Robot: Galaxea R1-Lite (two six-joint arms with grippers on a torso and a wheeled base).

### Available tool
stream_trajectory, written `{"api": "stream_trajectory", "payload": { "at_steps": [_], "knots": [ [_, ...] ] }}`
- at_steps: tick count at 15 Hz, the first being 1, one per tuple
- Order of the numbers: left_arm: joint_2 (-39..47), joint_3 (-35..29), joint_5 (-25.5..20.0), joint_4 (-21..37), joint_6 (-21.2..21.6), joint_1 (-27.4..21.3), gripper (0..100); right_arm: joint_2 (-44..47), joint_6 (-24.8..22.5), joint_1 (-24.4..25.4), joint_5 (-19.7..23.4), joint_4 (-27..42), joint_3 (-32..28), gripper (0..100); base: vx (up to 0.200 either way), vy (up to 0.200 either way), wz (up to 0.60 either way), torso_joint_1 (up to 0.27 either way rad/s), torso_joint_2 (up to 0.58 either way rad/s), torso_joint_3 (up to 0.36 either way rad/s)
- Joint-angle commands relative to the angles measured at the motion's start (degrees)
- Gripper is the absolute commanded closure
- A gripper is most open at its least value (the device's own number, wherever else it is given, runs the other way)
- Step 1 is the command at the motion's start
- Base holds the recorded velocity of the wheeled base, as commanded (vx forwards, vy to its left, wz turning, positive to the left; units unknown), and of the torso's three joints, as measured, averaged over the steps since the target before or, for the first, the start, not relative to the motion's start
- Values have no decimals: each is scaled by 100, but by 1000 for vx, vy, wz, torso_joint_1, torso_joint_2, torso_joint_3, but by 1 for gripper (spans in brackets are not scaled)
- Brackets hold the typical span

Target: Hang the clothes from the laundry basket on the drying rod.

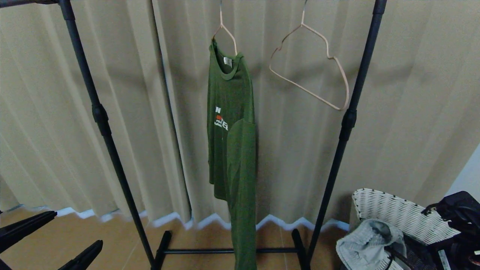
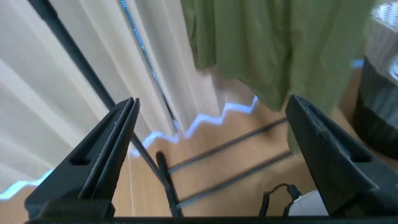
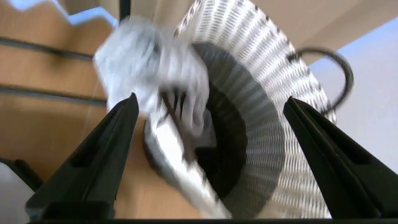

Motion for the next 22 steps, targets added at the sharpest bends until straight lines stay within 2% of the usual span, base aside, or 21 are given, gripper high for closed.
{"api": "stream_trajectory", "payload": {
  "at_steps": [1, 4, 9, 13, 17, 18, 22],
  "knots": [
    [-14, 26, 1, -7, 5, -8, 0, 533, -8, -10, 1, 6, -175, 0, 0, 0, 0, 0, 0, 0],
    [-84, 9, 1, -7, 5, -8, 0, 858, -281, 7, 10, 6, -228, 0, 0, 0, 0, 0, 0, 0],
    [-84, -9, 1, -16, -4, -8, 0, 1755, -325, 7, -25, -20, -782, 0, 0, 0, 0, 0, 0, 0],
    [-111, -26, 1, -16, -12, 1, 0, 2431, -325, 7, -350, -20, -1160, 0, 0, 0, 0, 0, 0, 0],
    [-155, -35, 1, -16, -21, 1, 0, 2774, -325, -1, -491, -29, -1256, 0, 0, 0, 0, 0, 0, 0],
    [-155, -35, 1, -16, -21, 1, 0, 2783, -325, -1, -491, -29, -1256, 100, 0, 0, 0, 0, 0, 0],
    [-164, -44, 1, -16, -30, 1, 0, 2695, -316, -1, -491, -29, -1248, 100, 0, 0, 0, 0, 0, 0]
  ]
}}
